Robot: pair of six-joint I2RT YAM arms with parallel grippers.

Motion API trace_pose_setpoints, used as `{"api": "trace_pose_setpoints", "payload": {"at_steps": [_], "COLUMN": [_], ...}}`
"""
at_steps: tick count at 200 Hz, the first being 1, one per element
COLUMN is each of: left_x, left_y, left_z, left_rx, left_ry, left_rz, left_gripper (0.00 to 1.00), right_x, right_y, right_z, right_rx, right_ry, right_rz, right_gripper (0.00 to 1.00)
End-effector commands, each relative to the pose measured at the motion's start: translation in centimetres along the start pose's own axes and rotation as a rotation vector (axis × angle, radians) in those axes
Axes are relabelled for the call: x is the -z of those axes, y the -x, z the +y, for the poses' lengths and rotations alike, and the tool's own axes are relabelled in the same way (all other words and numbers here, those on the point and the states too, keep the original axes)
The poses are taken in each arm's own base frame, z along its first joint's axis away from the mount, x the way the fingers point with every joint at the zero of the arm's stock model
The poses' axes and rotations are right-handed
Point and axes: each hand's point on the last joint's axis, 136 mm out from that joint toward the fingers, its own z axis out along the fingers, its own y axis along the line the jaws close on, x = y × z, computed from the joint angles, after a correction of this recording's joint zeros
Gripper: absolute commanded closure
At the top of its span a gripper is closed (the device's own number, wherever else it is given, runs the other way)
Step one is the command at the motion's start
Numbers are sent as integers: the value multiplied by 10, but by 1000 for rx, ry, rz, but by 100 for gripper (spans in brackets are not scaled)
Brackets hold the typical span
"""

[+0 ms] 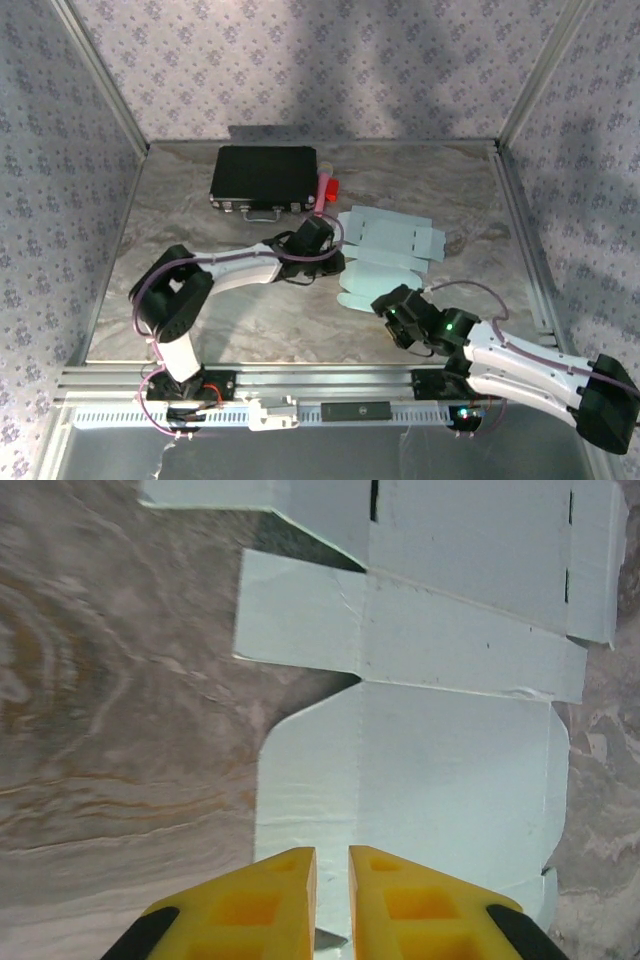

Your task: Fold the paper box

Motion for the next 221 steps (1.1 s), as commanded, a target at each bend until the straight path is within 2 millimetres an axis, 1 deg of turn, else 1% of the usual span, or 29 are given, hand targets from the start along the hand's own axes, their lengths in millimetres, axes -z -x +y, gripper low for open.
{"api": "trace_pose_setpoints", "payload": {"at_steps": [1, 15, 31, 56, 104, 118, 130, 153, 174, 194, 221], "left_x": [-8, -14, -19, -26, -38, -40, -40, -42, -45, -46, -47], "left_y": [2, -2, -6, -12, -16, -15, -14, -13, -17, -20, -22], "left_z": [-23, -21, -18, -15, -10, -11, -13, -15, -12, -9, -8], "left_rx": [-11, -3, 1, 2, 3, 2, -2, -5, -2, 0, 0], "left_ry": [-68, -64, -59, -55, -42, -46, -54, -49, -40, -35, -30], "left_rz": [-4, 5, 16, 33, 48, 49, 46, 50, 60, 66, 73], "left_gripper": [84, 85, 86, 86, 86, 87, 87, 87, 87, 87, 88], "right_x": [-3, -11, -14, -12, -23, -26, -27, -27, -28, -29, -30], "right_y": [9, 9, 8, 7, 5, 3, 2, 9, 17, 25, 31], "right_z": [23, 21, 22, 24, 11, 6, 7, 9, 14, 14, 13], "right_rx": [-151, -197, -216, -226, -271, -282, -285, -290, -297, -302, -315], "right_ry": [135, 158, 170, 159, 128, 107, 120, 138, 170, 177, 187], "right_rz": [-47, -35, -29, -27, -17, -8, -5, -33, -55, -76, -79], "right_gripper": [40, 44, 46, 46, 46, 46, 46, 47, 49, 51, 53]}}
